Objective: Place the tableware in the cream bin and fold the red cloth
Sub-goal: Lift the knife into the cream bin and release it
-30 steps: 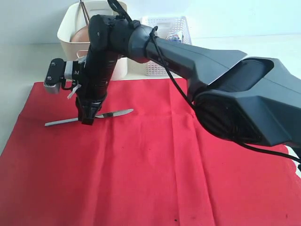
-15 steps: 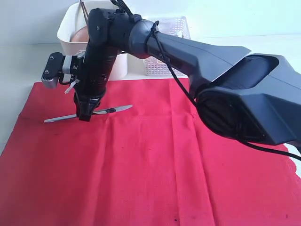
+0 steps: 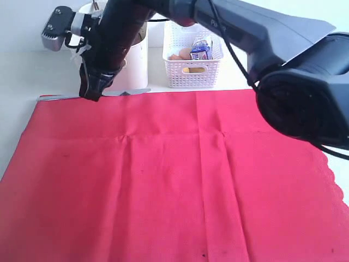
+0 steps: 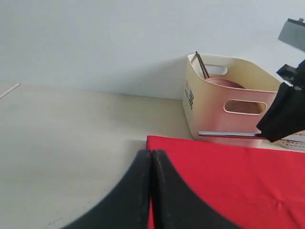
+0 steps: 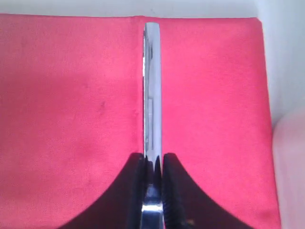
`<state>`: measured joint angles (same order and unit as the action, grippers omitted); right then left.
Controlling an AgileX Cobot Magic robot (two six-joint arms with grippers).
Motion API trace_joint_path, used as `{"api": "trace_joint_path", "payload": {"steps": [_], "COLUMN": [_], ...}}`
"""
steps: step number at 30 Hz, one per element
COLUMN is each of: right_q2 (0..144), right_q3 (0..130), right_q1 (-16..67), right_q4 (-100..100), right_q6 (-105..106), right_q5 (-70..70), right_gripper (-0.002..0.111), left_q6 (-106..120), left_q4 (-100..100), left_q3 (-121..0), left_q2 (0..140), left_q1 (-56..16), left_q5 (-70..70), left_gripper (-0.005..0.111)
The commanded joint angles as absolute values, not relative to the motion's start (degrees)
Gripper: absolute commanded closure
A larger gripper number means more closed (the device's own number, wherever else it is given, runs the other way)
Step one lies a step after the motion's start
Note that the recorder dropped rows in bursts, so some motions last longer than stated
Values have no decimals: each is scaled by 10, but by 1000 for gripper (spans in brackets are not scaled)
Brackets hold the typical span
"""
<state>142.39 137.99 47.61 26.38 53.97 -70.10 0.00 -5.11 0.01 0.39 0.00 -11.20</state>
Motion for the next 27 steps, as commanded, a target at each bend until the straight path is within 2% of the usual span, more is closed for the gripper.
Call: {"api": "trace_joint_path", "payload": {"steps": [1,11,21,27], "right_q2": [1407,1400,1418,1404], "right_q3": [1382,1382,1382,1382], "right_q1": [451,403,393,385], "right_q4": [296,395,401,398], "right_q6": [539,523,414,404], "right_q5": [-700,-556,-231,-299], "right_gripper": [108,108,108,108], "left_q6": [0,0,0,0], "left_q4": [-56,-56,-56,-56], "left_q3": [0,0,0,0], "left_q2": [0,0,0,0], "left_q1": [1,1,1,1], "left_q5": [-113,-113,-113,-113], "left_gripper": [104,104,104,104]}}
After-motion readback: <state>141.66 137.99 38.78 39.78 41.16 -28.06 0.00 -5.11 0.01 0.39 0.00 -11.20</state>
